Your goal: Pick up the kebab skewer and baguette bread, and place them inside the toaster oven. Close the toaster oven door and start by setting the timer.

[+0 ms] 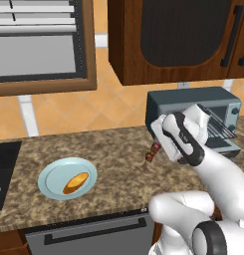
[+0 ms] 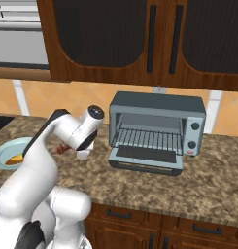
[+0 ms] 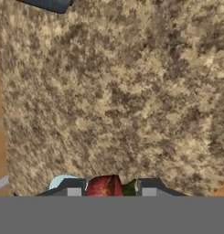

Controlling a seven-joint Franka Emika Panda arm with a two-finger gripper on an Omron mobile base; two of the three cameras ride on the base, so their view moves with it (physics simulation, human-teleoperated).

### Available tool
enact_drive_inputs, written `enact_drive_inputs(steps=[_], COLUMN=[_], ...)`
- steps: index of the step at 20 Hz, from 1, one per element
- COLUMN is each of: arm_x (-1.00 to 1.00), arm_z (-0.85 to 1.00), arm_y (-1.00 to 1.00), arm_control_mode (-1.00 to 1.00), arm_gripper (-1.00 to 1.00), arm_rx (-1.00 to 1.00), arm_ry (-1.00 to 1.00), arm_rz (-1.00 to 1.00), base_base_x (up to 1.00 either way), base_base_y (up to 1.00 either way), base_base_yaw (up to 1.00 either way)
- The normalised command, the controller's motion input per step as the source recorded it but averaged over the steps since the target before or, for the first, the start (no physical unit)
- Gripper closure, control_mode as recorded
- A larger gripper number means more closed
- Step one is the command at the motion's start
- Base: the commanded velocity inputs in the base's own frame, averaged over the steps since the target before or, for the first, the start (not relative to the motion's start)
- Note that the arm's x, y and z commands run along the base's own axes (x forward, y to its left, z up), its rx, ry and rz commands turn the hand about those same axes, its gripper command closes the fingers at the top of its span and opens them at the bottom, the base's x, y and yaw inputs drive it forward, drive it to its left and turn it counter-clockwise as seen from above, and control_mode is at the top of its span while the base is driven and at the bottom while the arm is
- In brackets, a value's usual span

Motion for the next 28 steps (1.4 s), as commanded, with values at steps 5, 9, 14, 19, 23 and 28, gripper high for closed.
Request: enact_drive_inputs(steps=[5, 9, 14, 19, 23, 28], arm_x=[-0.01, 0.12, 0.14, 0.14, 0.08, 0.26], arm_z=[0.43, 0.52, 0.18, -0.01, -0.12, 0.0], arm_y=[-0.95, -0.8, -0.57, -0.34, -0.29, -0.26], arm_control_mode=[-1.0, -1.0, -1.0, -1.0, -1.0, -1.0], arm_gripper=[1.0, 1.0, 1.0, 1.0, 1.0, 1.0], arm_rx=[0.11, 0.14, 0.08, 0.0, -0.03, -0.02], arm_ry=[0.0, 0.0, -0.01, -0.05, -0.07, -0.02], arm_rz=[0.0, 0.0, 0.0, -0.04, -0.13, -0.19], base_base_x=[0.0, 0.0, 0.0, 0.0, 0.0, 0.0], base_base_y=[0.0, 0.0, 0.0, 0.0, 0.0, 0.0], base_base_yaw=[0.0, 0.0, 0.0, 0.0, 0.0, 0.0])
